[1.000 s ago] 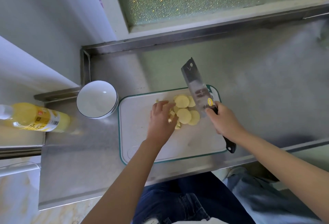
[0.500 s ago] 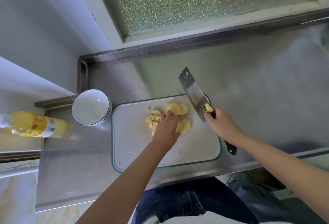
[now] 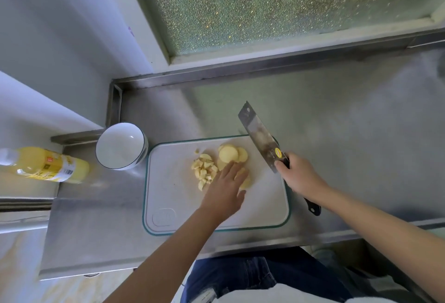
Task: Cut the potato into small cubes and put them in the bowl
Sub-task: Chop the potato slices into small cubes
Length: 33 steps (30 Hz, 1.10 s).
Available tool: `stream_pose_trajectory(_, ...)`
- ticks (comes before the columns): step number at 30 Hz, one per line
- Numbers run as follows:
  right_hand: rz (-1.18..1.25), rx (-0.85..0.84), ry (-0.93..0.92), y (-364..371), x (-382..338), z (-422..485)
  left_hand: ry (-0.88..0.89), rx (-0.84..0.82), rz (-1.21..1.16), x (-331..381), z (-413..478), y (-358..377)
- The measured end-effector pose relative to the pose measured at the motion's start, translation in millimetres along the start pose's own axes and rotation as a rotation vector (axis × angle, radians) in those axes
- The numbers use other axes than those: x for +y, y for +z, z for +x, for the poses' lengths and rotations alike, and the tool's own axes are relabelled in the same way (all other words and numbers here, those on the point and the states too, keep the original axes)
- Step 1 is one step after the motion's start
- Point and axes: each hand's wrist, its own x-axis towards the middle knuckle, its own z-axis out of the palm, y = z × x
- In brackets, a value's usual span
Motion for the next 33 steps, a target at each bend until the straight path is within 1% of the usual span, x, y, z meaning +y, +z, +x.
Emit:
stream_pose_trajectory(3,-0.058,-0.001,-0.022,-4,1,0,-0.046,0.022,-0.01,3,-3,3)
stream_pose_trajectory(6,-0.092,0.002,-0.031,-6,4,0,-0.101,0.023,-0.079,8,1,0)
stream_pose_trajectory(10,-0.117,-0.015,-0.038,-8,5,2,-0.299,-0.024,-0.259,13,6,-3)
stream_pose_trajectory(12,-0.135,-0.02,-0.048,-8,4,2,-0.333,-0.056,-0.245,14,8,-4)
stream_pose_trajectory(15,-0.152,-0.022,-0.07,-7,-1,1,-0.306,-0.057,-0.174,16,4,-3)
stream_pose_trajectory(18,-0.171,-0.032,-0.085,-3,-7,-1,-0.261,0.001,-0.138,16,-4,3)
stream_pose_trajectory(24,-0.148,-0.031,-0.087,16,-20,-7,-0.259,0.033,-0.246,-2,-24,7)
stream_pose_trajectory(27,-0.119,-0.028,-0.069,31,-30,-15,-0.317,0.097,-0.324,-23,-41,1)
stream_pose_trajectory(33,-0.117,-0.089,-0.114,71,-56,-38,-0.495,0.307,-0.402,-78,-78,-20)
